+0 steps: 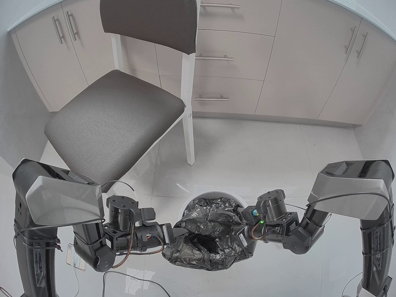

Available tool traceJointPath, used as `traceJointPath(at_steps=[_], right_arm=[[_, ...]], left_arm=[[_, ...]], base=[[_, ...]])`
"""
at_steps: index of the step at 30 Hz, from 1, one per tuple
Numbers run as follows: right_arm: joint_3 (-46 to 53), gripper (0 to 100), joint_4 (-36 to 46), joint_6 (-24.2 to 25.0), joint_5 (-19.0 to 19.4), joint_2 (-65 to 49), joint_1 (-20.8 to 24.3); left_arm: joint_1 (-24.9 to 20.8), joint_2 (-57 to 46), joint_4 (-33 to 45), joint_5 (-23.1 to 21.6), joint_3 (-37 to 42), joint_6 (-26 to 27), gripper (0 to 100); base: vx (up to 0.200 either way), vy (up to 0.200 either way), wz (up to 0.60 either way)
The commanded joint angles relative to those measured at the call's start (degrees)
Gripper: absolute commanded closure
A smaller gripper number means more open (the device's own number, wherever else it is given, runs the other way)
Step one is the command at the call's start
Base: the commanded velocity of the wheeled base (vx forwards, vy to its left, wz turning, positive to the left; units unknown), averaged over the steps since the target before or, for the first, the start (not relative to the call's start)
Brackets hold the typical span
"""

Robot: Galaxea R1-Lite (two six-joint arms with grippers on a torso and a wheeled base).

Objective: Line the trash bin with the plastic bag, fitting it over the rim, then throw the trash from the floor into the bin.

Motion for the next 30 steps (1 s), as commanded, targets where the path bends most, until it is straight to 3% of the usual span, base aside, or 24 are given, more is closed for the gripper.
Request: traceJointPath(at_steps=[1, 5, 15, 22, 30], right_arm=[[4.81, 100, -4.94, 1.53, 0.01, -4.32, 0.23], [8.15, 100, -9.69, 3.73, 0.19, -6.52, 0.14], [8.50, 100, -11.01, 4.16, 0.28, -6.95, -0.65], [8.06, 100, -11.01, 4.16, 0.28, -6.34, -1.00], [7.89, 100, -10.92, 4.16, 0.28, -6.34, -1.97]], left_arm=[[0.25, -0.40, -0.04, 1.42, -0.45, -0.20, 100], [1.66, -1.10, 0.31, 5.90, -2.12, -0.29, 100], [6.05, -1.80, 1.63, 6.43, -5.99, 1.03, 100], [5.35, -1.63, 9.36, 6.43, -10.65, 6.39, 100], [2.80, 1.45, 11.47, 6.43, -16.18, 7.10, 100]], base=[[0.000, 0.000, 0.00], [0.000, 0.000, 0.00], [0.000, 0.000, 0.00], [0.000, 0.000, 0.00], [0.000, 0.000, 0.00]])
